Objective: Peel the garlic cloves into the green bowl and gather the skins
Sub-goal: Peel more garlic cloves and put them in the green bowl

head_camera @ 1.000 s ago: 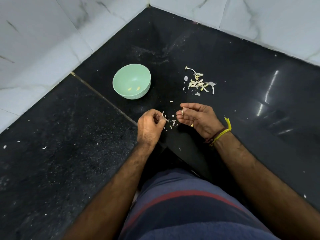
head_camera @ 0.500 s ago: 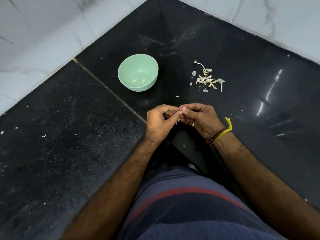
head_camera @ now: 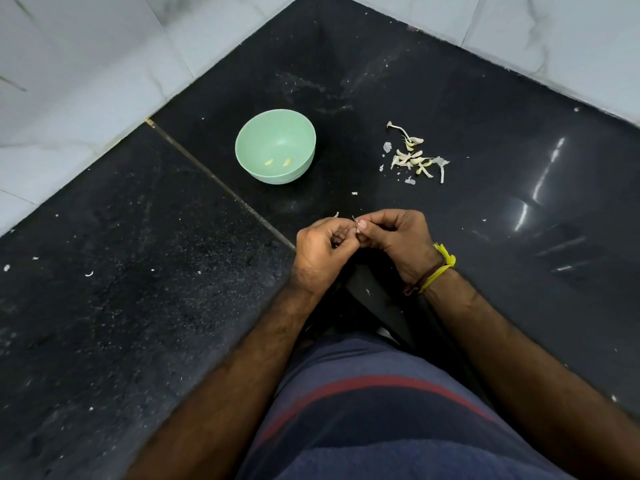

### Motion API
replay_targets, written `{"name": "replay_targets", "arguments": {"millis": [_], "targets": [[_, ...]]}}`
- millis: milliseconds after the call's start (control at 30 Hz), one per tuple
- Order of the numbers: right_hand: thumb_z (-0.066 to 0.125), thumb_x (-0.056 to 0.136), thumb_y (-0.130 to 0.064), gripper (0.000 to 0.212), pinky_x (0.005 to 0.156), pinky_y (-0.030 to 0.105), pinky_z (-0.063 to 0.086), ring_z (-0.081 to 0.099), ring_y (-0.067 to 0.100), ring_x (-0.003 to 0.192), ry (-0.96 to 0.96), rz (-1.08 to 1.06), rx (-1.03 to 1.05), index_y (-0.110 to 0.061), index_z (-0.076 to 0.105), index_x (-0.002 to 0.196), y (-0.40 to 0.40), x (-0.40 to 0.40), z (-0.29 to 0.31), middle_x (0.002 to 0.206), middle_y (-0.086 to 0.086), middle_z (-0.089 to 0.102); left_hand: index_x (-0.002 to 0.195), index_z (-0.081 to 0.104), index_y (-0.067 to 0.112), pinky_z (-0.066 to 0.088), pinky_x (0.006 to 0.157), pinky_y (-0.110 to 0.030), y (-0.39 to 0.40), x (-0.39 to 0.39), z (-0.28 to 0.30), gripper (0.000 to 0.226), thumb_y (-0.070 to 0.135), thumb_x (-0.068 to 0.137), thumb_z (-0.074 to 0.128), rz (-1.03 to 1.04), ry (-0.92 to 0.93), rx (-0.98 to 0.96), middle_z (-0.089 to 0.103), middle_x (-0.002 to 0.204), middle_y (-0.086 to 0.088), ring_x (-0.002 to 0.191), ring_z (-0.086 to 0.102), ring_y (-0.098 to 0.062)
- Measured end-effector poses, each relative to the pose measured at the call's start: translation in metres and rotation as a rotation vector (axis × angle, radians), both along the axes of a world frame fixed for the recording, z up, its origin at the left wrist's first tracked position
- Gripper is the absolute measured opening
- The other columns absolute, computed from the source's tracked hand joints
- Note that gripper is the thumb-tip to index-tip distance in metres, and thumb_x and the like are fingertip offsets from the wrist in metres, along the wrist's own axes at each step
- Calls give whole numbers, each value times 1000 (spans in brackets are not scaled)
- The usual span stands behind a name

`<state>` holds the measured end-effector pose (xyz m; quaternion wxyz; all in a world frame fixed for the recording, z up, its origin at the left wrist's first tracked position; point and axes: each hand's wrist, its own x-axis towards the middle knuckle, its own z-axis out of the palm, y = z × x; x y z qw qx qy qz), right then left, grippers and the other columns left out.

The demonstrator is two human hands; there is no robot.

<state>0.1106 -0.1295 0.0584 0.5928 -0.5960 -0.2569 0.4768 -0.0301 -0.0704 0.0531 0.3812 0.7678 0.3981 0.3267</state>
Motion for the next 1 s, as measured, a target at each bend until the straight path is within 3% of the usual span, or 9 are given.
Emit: {"name": "replay_targets", "arguments": {"millis": [200, 300, 400, 533, 600, 767, 1000], "targets": [[72, 85, 0, 6, 74, 33, 60, 71, 23, 75, -104, 32, 31, -1, 75, 91, -5, 0, 2, 83, 17, 75, 83, 75, 6, 58, 75, -30, -5, 2, -2, 4, 7, 81, 71, 34, 42, 65, 69, 75, -5, 65, 62, -16], [71, 86, 1, 10, 76, 35, 61, 72, 26, 78, -159, 50, 61, 0, 75, 95, -6, -1, 3, 85, 14, 76, 81, 73, 12, 57, 65, -29, -8, 7, 5, 3, 13, 79, 71, 109, 3, -116, 70, 73, -2, 64, 65, -18], [71, 85, 4, 14, 80, 40, 61, 72, 29, 82, -96, 32, 78, -3, 74, 97, -6, -1, 2, 89, 15, 76, 78, 69, 17, 53, 60, -19, -6, 12, 8, 15, 5, 84, 74, 173, -84, -339, 68, 67, 6, 58, 63, -4], [71, 84, 6, 17, 75, 32, 61, 71, 23, 75, -21, 1, 81, -7, 72, 96, -6, -4, 1, 88, 16, 74, 92, 68, -4, 51, 56, -16, -8, 13, 12, 3, -3, 92, 65, 201, -240, -567, 68, 72, -7, 55, 63, -2], [70, 84, 6, 18, 73, 30, 61, 70, 21, 73, 30, -2, 82, -5, 71, 98, -6, -4, 1, 87, 17, 73, 94, 68, -5, 51, 57, -16, -9, 13, 13, 5, -4, 93, 63, 208, -268, -612, 69, 70, -5, 56, 63, -3], [66, 86, 9, 18, 67, 25, 60, 70, 16, 69, 100, 14, 72, -1, 68, 101, -8, -2, 4, 84, 14, 72, 92, 69, -3, 53, 59, -18, -8, 13, 14, 7, -3, 93, 62, 201, -245, -632, 70, 71, -7, 56, 61, -5], [67, 85, 9, 19, 71, 28, 61, 71, 21, 74, 141, 7, 53, 5, 68, 104, -7, -1, 6, 91, 22, 70, 93, 72, 4, 56, 62, -23, -8, 11, 13, 7, 0, 90, 67, 197, -180, -524, 71, 74, -9, 59, 64, -8]]}}
